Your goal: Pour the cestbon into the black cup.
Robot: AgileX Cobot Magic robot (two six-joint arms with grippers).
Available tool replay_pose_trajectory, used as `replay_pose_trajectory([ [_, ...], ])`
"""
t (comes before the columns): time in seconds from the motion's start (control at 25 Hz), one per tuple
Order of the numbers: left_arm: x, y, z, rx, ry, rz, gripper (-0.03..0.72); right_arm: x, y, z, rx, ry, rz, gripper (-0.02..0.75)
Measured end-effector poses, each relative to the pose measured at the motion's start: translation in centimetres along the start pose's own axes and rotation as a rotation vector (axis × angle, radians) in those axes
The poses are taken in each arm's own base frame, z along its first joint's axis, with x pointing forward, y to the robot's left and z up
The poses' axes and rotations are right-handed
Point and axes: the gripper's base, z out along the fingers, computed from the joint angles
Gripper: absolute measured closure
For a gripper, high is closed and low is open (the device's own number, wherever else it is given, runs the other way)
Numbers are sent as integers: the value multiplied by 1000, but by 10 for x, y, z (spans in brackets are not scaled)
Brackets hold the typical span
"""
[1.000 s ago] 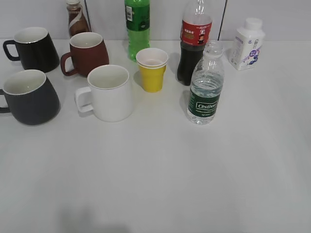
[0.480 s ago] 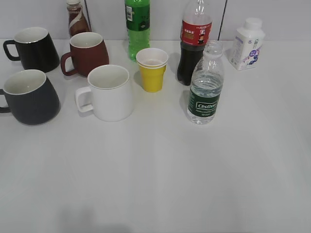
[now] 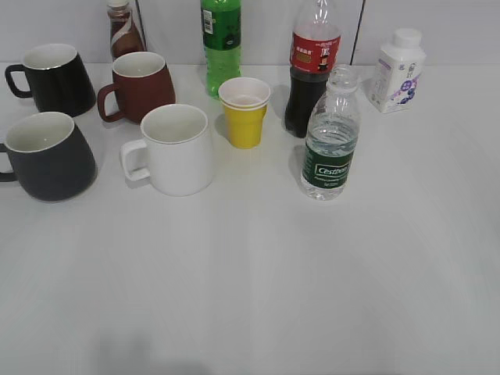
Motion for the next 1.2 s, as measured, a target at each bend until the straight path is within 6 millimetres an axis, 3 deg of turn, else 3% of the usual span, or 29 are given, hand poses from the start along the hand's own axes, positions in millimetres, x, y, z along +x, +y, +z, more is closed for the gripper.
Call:
replay_pose_trajectory([
  [0.24, -11, -1, -1, 11, -72, -5, 450, 0, 0, 0, 0, 0, 0, 149],
  [0.4, -51, 2, -1, -32, -456, 45, 450, 0, 0, 0, 0, 0, 0, 149],
  [0.48, -67, 2, 8, -47, -573, 78, 450, 0, 0, 0, -1, 0, 1, 149],
  [0.72, -80, 5, 79, -67, -498, 149, 450, 0, 1, 0, -16, 1, 10, 149],
  [1.0, -50, 19, 178, -75, -266, 185, 447, -4, 3, 0, -37, -15, 80, 149],
  [1.2, -34, 27, 216, -72, -190, 160, 447, -54, 10, 15, -64, -322, -148, 149],
])
